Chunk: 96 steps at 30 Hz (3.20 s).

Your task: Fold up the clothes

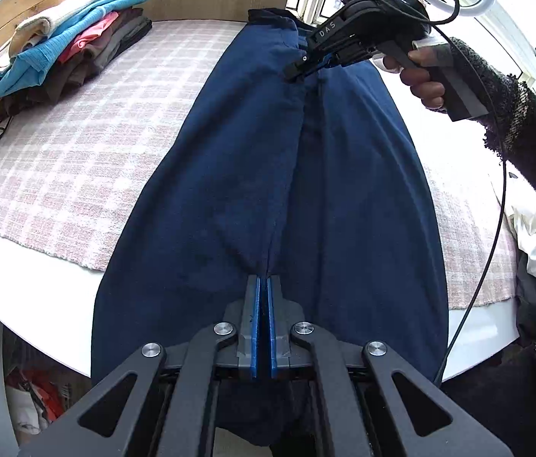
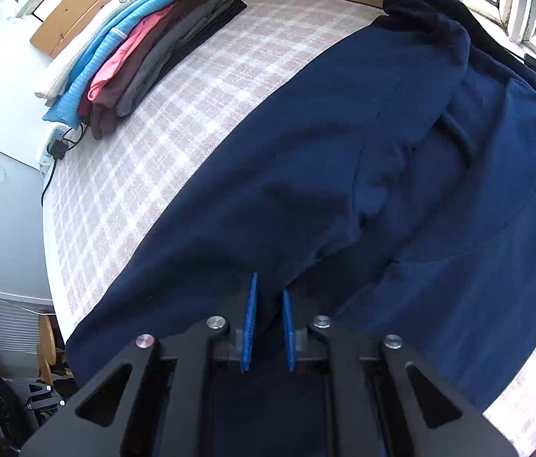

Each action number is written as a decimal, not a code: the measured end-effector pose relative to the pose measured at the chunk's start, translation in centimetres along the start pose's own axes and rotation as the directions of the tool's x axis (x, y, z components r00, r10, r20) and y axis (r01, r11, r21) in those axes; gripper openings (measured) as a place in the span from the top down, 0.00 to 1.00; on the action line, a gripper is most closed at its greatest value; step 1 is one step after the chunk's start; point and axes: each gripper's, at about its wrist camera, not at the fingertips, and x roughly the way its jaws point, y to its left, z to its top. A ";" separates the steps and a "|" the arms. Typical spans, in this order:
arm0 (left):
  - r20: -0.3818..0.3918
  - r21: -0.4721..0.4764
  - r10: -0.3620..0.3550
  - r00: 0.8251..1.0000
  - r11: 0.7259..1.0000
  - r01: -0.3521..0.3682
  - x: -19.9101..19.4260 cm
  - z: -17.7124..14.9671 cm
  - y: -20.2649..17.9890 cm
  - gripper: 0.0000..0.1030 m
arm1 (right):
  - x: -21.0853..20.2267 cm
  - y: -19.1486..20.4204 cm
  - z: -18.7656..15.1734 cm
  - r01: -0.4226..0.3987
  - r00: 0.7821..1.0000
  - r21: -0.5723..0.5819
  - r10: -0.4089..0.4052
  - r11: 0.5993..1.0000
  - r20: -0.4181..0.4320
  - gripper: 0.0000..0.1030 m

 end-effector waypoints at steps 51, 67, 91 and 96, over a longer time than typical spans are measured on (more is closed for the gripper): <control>-0.188 0.071 -0.455 0.871 0.878 0.474 -3.1 -8.4 14.4 0.97 | 6.2 22.8 -13.4 0.107 0.992 0.009 -0.107 0.994 0.070 0.80; -0.261 0.216 -0.338 0.904 0.892 0.396 -4.1 -5.2 13.8 0.63 | -4.1 15.5 -35.6 0.168 0.925 0.595 -0.334 0.786 0.179 0.69; -0.318 0.351 -0.209 0.925 0.880 0.320 -2.2 -2.2 11.4 0.58 | -2.8 16.1 -33.9 0.255 0.905 0.448 -0.374 0.857 0.201 0.63; -0.337 0.361 -0.245 0.909 0.858 0.365 -2.0 -2.3 11.1 0.90 | -2.5 16.6 -33.9 0.283 0.897 0.402 -0.388 0.871 0.210 0.82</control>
